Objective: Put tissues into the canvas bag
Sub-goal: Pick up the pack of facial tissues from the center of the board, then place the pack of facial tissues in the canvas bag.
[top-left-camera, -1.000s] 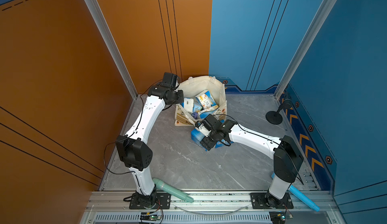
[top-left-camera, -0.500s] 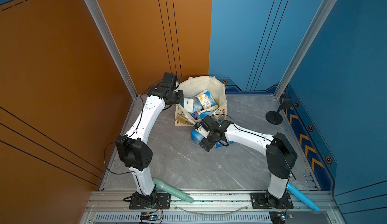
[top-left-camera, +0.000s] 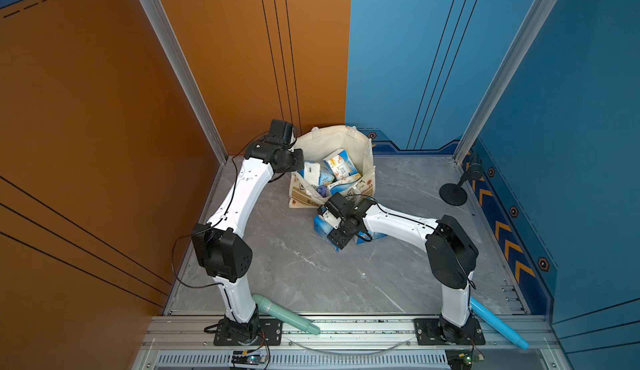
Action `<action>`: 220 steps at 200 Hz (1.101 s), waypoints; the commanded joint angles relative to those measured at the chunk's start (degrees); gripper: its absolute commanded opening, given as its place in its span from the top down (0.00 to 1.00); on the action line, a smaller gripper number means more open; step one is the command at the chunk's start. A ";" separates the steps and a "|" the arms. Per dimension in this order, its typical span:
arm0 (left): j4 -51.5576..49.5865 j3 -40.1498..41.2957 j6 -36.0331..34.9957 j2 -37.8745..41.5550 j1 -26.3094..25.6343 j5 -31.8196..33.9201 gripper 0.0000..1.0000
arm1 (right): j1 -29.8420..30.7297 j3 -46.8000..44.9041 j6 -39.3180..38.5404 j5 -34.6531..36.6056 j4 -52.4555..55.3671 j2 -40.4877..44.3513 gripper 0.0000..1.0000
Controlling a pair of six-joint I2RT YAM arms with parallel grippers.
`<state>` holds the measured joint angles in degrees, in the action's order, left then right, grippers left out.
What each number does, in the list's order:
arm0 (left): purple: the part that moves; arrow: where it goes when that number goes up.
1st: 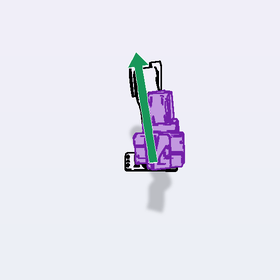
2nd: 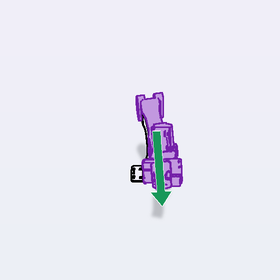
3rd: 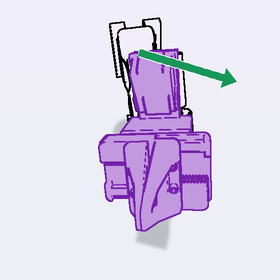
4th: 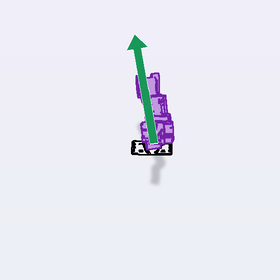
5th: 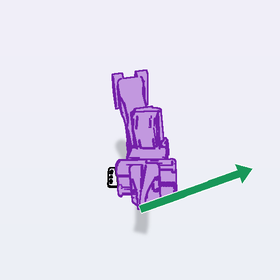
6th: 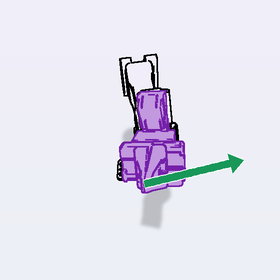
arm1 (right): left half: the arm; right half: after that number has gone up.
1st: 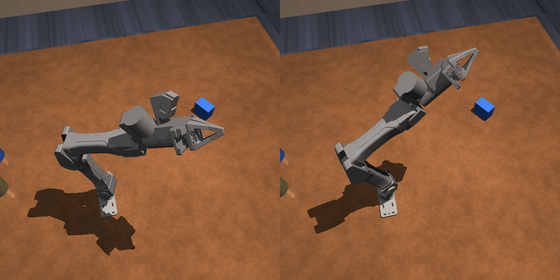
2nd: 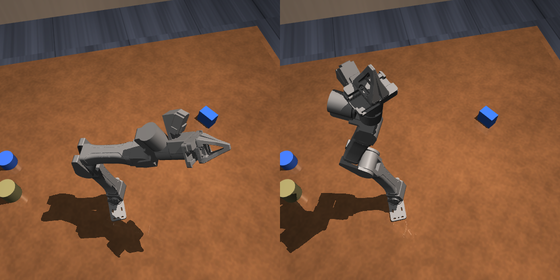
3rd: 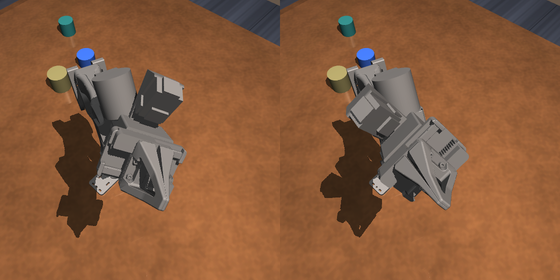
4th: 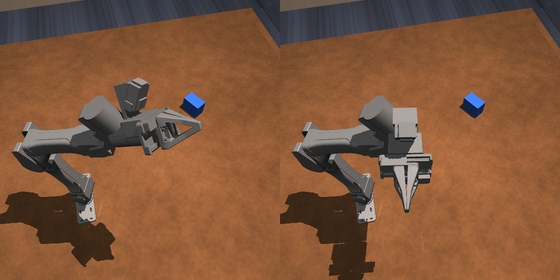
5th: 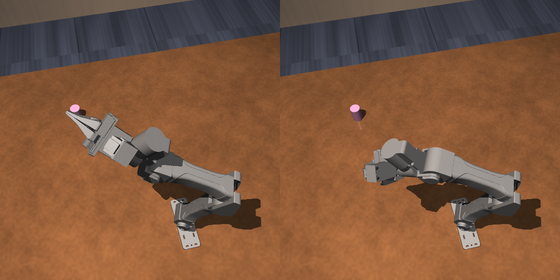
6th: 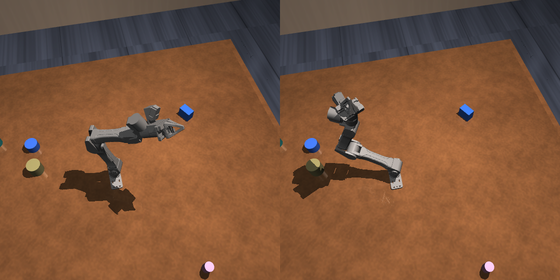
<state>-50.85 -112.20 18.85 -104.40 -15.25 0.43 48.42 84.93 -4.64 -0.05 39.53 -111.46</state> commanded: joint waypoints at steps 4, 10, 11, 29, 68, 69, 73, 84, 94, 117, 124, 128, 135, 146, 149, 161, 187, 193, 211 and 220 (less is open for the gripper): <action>0.29 -0.61 -1.25 0.07 0.66 0.54 1.00 | 0.53 0.39 0.91 -1.40 -0.07 0.63 0.40; 0.31 -0.62 -1.19 0.07 0.66 0.56 1.00 | 0.69 0.13 1.08 -1.31 -0.07 1.11 0.41; 0.31 -0.59 -1.19 0.12 0.66 0.55 1.00 | 0.74 -0.03 1.10 -1.33 -0.07 1.22 0.41; 0.31 -0.48 -1.27 0.16 0.70 0.54 1.00 | 1.32 -1.65 1.69 -1.43 0.35 3.71 0.48; 0.31 -0.78 -1.19 0.07 0.74 0.54 1.00 | 3.12 -4.98 2.62 -4.50 4.26 11.36 0.60; 0.31 -0.76 -1.19 0.07 0.74 0.54 1.00 | 3.19 -5.09 2.62 -4.64 4.38 11.58 0.61; 0.27 -0.81 -1.19 0.07 0.75 0.54 1.00 | 3.32 -5.34 2.60 -5.18 4.76 12.48 0.63; 0.27 -0.96 -1.19 0.03 0.74 0.47 1.00 | 3.67 -6.05 3.00 -6.53 6.08 15.31 0.67; 0.31 -1.03 -1.10 -0.01 0.68 0.45 1.00 | 3.69 -6.42 3.05 -9.23 7.92 17.75 0.68; 0.31 -1.21 -1.10 -0.01 0.68 0.62 1.00 | 3.45 -6.18 2.54 -16.16 11.74 24.13 0.68; 0.27 -1.25 -1.10 -0.09 0.66 0.63 1.00 | 3.12 -5.99 2.33 -18.18 12.50 26.24 0.67; 0.31 -1.35 -1.10 -0.10 0.66 0.62 1.00 | 2.86 -5.81 2.21 -19.25 12.67 27.47 0.68; 0.31 -1.41 -1.10 -0.19 0.66 0.55 1.00 | 2.24 -5.52 2.12 -21.12 12.77 29.73 0.68; 0.31 -1.60 -1.01 -0.34 0.66 0.47 1.00 | 0.90 -4.73 1.86 -23.96 12.48 32.86 0.67; 0.31 -1.66 -1.01 -0.36 0.58 0.45 1.00 | 0.53 -4.45 1.84 -24.28 12.31 33.74 0.67; 0.30 -1.83 -1.01 -0.40 0.48 0.45 1.00 | -1.45 -3.19 2.67 -24.57 10.27 37.17 0.67; 0.31 -2.07 -1.02 -0.56 0.39 0.45 1.00 | -7.49 -0.65 5.24 -26.31 1.63 42.42 0.67; 0.31 -2.14 -1.01 -0.60 0.39 0.45 1.00 | -8.74 -0.08 5.64 -26.21 -0.42 42.87 0.68; 0.27 -2.32 -0.86 -0.58 0.31 0.20 1.00 | -12.72 3.04 5.62 -24.01 -4.44 41.69 0.68; 0.31 -2.43 -0.75 -0.68 0.30 -0.06 1.00 | -13.96 5.18 5.42 -22.41 -5.12 39.73 0.68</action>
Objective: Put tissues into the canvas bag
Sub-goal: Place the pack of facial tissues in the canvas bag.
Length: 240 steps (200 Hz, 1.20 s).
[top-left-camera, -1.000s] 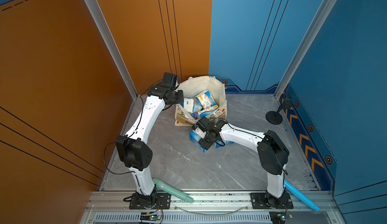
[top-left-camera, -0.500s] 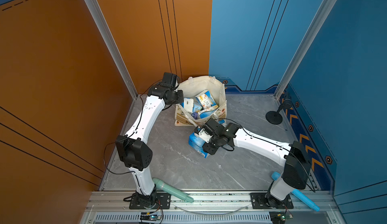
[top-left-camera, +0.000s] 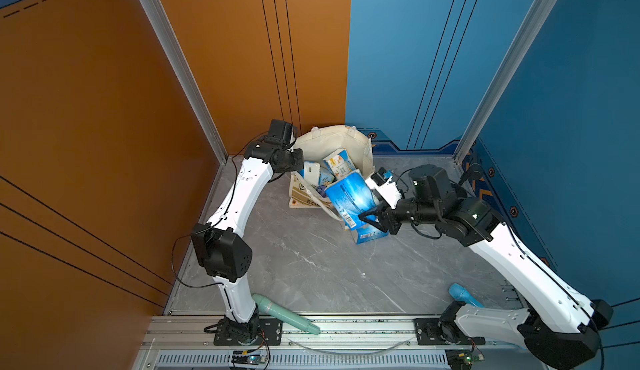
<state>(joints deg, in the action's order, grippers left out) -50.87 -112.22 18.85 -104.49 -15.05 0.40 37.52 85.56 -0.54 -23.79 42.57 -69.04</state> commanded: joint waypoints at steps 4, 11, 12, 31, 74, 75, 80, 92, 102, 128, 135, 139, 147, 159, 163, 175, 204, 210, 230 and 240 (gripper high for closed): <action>0.33 -2.51 -0.75 -0.63 0.04 -0.13 1.00 | -3.58 5.61 1.28 1.91 -8.40 -3.74 0.68; 0.32 -2.57 -0.74 -0.61 -0.06 -0.14 1.00 | -4.38 6.92 1.40 2.72 -8.91 -5.83 0.68; 0.28 -2.61 -0.74 -0.58 -0.06 -0.14 1.00 | -4.47 7.08 1.41 2.84 -9.00 -6.15 0.68; 0.33 -2.88 -0.75 -0.78 -0.15 -0.34 1.00 | -5.43 13.08 1.89 3.81 -9.89 -13.19 0.69; -0.04 -3.75 -0.68 -1.32 -0.33 -0.58 1.00 | -5.01 38.39 2.68 4.11 -0.66 -35.48 0.70; -0.03 -3.72 -0.71 -1.33 -0.33 -0.58 1.00 | -4.96 39.08 2.71 4.11 -0.25 -36.05 0.70; -0.02 -3.85 -0.75 -1.33 -0.33 -0.63 1.00 | -4.82 42.44 2.87 4.28 1.59 -38.68 0.70; -0.19 -4.14 -0.81 -1.45 -0.42 -0.59 1.00 | -4.65 49.02 3.36 5.05 5.48 -44.34 0.71; -0.28 -4.45 -0.91 -1.64 -0.34 -0.66 1.00 | -4.56 52.25 3.98 6.47 7.82 -47.75 0.72; -0.63 -5.02 -1.27 -1.85 -0.29 -0.54 1.00 | -4.48 53.77 5.07 12.03 13.04 -52.27 0.74; -0.68 -5.02 -1.27 -1.86 -0.24 -0.49 1.00 | -4.24 53.54 4.81 14.03 14.64 -52.43 0.74; -0.63 -5.09 -1.27 -1.81 -0.24 -0.43 1.00 | -4.13 53.26 4.62 15.50 15.35 -52.43 0.74; -0.63 -5.19 -1.36 -1.94 -0.16 -0.49 1.00 | -3.88 52.61 4.35 18.49 16.60 -52.19 0.74; -0.63 -5.39 -1.34 -2.19 -0.09 -0.49 1.00 | -3.59 51.70 4.22 23.91 18.28 -51.69 0.74; -0.63 -5.44 -1.36 -2.28 -0.07 -0.50 1.00 | -3.44 51.63 4.20 25.85 18.96 -51.57 0.75; -0.68 -5.57 -1.36 -2.43 -0.07 -0.58 1.00 | -3.44 51.61 4.08 30.93 20.80 -51.30 0.75; -0.64 -5.55 -1.27 -2.90 -0.07 -0.66 1.00 | -3.03 51.66 3.60 41.06 23.37 -50.96 0.75; -0.63 -5.57 -1.27 -3.00 0.00 -0.67 1.00 | -2.86 51.87 3.25 43.49 23.84 -51.17 0.75; -0.63 -5.64 -1.19 -3.06 -0.07 -0.67 1.00 | -2.51 52.97 2.31 50.24 25.78 -52.68 0.75; -0.63 -5.72 -1.27 -3.08 -0.01 -0.60 1.00 | -2.46 54.04 1.94 52.50 27.07 -53.92 0.75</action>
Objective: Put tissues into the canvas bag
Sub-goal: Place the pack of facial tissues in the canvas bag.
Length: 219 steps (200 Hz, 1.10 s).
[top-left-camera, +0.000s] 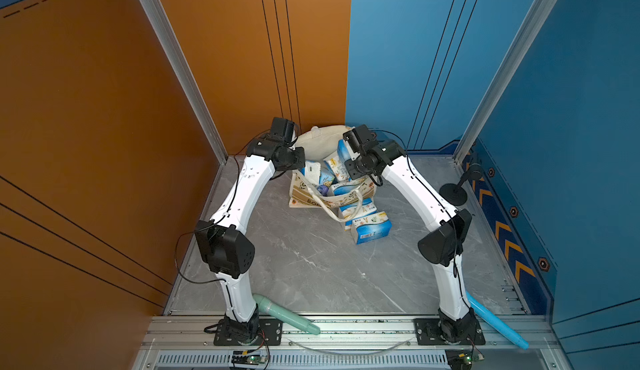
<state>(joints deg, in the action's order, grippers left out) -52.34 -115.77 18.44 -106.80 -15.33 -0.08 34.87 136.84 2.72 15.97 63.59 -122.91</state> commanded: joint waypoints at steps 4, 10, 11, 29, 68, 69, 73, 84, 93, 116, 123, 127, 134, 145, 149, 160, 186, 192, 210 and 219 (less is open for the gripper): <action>0.83 -2.18 -0.86 -0.70 0.30 -0.10 1.00 | 0.15 3.23 -1.44 13.64 6.53 -0.55 0.75; 0.83 -2.19 -0.86 -0.77 0.30 -0.02 1.00 | 0.13 3.86 -1.71 14.84 7.08 -1.25 0.75; 0.83 -2.19 -0.86 -0.77 0.30 -0.06 1.00 | 0.12 3.96 -1.73 15.04 7.16 -1.39 0.75; 0.83 -2.10 -0.86 -0.68 0.42 -0.01 1.00 | 0.13 5.37 -2.39 17.43 8.55 -3.21 0.75; 0.83 -2.27 -0.70 -0.72 0.35 -0.18 1.00 | 0.20 7.64 -3.84 13.66 11.45 -5.60 0.75; 0.83 -2.27 -0.69 -0.75 0.37 -0.19 1.00 | 0.24 7.65 -3.85 13.48 11.63 -5.59 0.75; 0.83 -2.37 -0.68 -0.79 0.37 -0.23 1.00 | 0.28 7.83 -4.03 12.65 12.06 -5.80 0.75; 0.83 -2.45 -0.68 -0.81 0.33 -0.19 1.00 | 0.24 7.91 -4.24 10.66 12.81 -5.73 0.68; 0.83 -2.61 -0.68 -0.78 0.30 -0.19 1.00 | 0.17 7.82 -4.22 8.78 12.86 -5.52 0.52; 0.83 -2.55 -0.60 -0.75 0.27 -0.28 1.00 | -0.12 8.62 -3.69 5.36 12.16 -4.22 0.26; 0.83 -2.51 -0.66 -0.70 0.22 -0.28 1.00 | -0.09 8.66 -3.56 4.67 11.49 -3.63 0.14; 0.83 -2.45 -0.68 -0.65 0.24 -0.28 1.00 | -0.14 8.70 -3.47 3.98 11.07 -3.19 0.08; 0.83 -2.37 -0.68 -0.55 0.25 -0.28 1.00 | -0.23 8.71 -3.30 2.05 10.19 -2.33 0.01; 0.83 -2.28 -0.77 -0.43 0.30 -0.20 1.00 | -0.69 8.58 -2.78 -2.49 8.80 -0.78 0.00; 0.79 -2.28 -0.73 -0.48 0.30 -0.19 1.00 | -0.90 8.52 -2.54 -4.13 8.14 -0.15 0.00; 0.79 -2.27 -0.85 -0.42 0.39 -0.19 1.00 | -1.69 7.78 -1.49 -9.63 6.00 1.80 0.00; 0.83 -2.29 -0.94 -0.21 0.52 -0.29 1.00 | -3.42 2.56 1.19 -18.26 -1.32 8.13 0.00; 0.83 -2.27 -1.03 -0.22 0.52 -0.28 1.00 | -3.82 0.80 1.80 -19.59 -2.96 9.75 0.00; 0.83 -2.27 -1.12 -0.24 0.65 -0.33 1.00 | -4.92 -5.56 3.47 -23.16 -9.23 15.07 0.00; 0.83 -2.27 -1.12 -0.16 0.74 -0.36 1.00 | -5.53 -9.30 4.18 -25.38 -11.98 18.48 0.00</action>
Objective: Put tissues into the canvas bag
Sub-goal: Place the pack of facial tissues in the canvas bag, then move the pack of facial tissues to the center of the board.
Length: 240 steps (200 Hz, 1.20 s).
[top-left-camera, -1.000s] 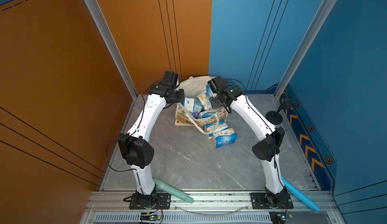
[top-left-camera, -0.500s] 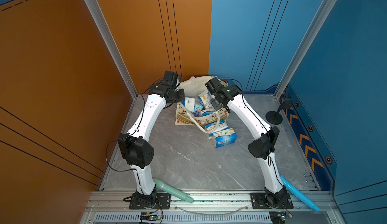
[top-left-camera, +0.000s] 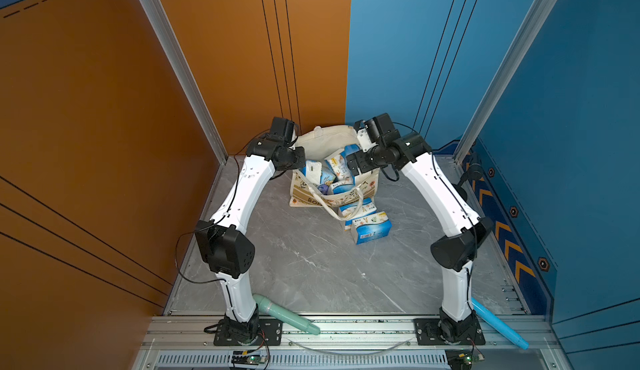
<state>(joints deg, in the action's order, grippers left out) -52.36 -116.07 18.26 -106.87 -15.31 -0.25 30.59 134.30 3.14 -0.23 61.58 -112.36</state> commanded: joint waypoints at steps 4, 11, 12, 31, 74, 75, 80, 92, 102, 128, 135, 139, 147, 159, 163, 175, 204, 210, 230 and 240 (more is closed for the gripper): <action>0.84 -2.05 -1.01 -0.10 0.72 -0.19 1.00 | -1.61 -8.45 4.14 -10.39 -11.33 9.30 0.00; 0.85 -2.13 -1.03 -0.18 0.72 -0.27 1.00 | -2.36 -11.45 5.06 -12.45 -13.69 11.76 0.00; 0.85 -2.18 -1.03 -0.13 0.76 -0.27 1.00 | -2.41 -11.97 5.23 -12.70 -14.13 12.18 0.00; 0.85 -2.24 -1.11 -0.07 0.81 -0.36 1.00 | -5.02 -21.28 7.67 -15.64 -19.78 19.27 0.02; 0.85 -2.45 -1.21 0.08 0.81 -0.53 1.00 | -14.99 -46.82 14.26 -14.74 -24.25 33.31 0.58; 0.85 -2.47 -1.21 0.08 0.81 -0.54 1.00 | -15.23 -47.49 14.44 -14.68 -24.42 33.54 0.58; 0.84 -2.49 -1.21 0.03 0.76 -0.54 1.00 | -16.61 -50.41 15.33 -14.26 -24.69 34.75 0.58; 0.85 -2.59 -1.21 -0.14 0.65 -0.59 1.00 | -18.83 -56.51 16.29 -12.23 -24.22 37.12 0.60; 0.85 -2.58 -1.21 -0.16 0.55 -0.54 1.00 | -20.28 -61.26 17.01 -11.47 -24.10 38.68 0.60; 0.85 -2.37 -1.24 -0.20 0.22 -0.45 1.00 | -21.24 -69.12 17.69 -11.85 -24.37 38.18 0.59; 0.85 -2.30 -1.23 -0.27 0.15 -0.37 1.00 | -21.20 -70.47 17.86 -12.44 -24.68 37.36 0.59; 0.85 -2.23 -1.28 -0.35 0.11 -0.41 1.00 | -21.10 -71.29 18.02 -12.81 -24.96 36.83 0.59; 0.85 -2.15 -1.30 -0.27 -0.05 -0.38 1.00 | -20.99 -72.54 18.28 -13.29 -25.72 35.86 0.58; 0.84 -1.89 -1.30 -0.18 -0.20 -0.36 1.00 | -20.68 -74.16 18.70 -13.36 -26.78 34.50 0.58; 0.79 -1.80 -1.29 -0.18 -0.24 -0.33 1.00 | -20.56 -74.55 18.85 -13.42 -27.18 34.02 0.58; 0.85 -1.62 -1.27 -0.03 -0.31 -0.10 1.00 | -19.96 -75.73 19.22 -13.31 -28.42 32.67 0.58; 0.79 -1.44 -1.30 -0.05 -0.33 -0.11 1.00 | -17.36 -76.38 19.62 -12.59 -30.38 28.64 0.58; 0.85 -1.46 -1.30 -0.10 -0.33 -0.10 1.00 | -16.81 -76.34 19.71 -11.97 -30.86 27.78 0.58; 0.85 -1.37 -1.30 -0.20 -0.49 -0.19 1.00 | -15.35 -75.21 19.50 -9.53 -31.53 24.51 0.58; 0.85 -1.31 -1.38 -0.22 -0.51 -0.20 1.00 | -14.84 -74.54 19.35 -9.07 -31.53 23.12 0.58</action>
<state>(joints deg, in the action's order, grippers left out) -52.36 -116.07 17.80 -106.96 -15.44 -0.47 14.61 58.54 21.93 -12.16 31.70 -86.50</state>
